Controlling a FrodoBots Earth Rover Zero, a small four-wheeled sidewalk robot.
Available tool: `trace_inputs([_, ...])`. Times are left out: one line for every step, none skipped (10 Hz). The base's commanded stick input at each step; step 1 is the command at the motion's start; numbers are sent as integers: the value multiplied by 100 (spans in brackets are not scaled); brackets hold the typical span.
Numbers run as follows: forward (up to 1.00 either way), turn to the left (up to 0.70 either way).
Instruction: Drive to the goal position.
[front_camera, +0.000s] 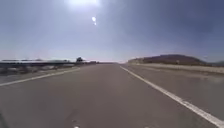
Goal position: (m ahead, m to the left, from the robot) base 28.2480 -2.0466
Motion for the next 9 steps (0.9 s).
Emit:
trace_inputs([100,0])
trace_inputs([100,0])
trace_inputs([100,0])
trace_inputs([100,0])
trace_inputs([100,0])
trace_inputs([100,0])
trace_inputs([100,0])
trace_inputs([100,0])
trace_inputs([100,27])
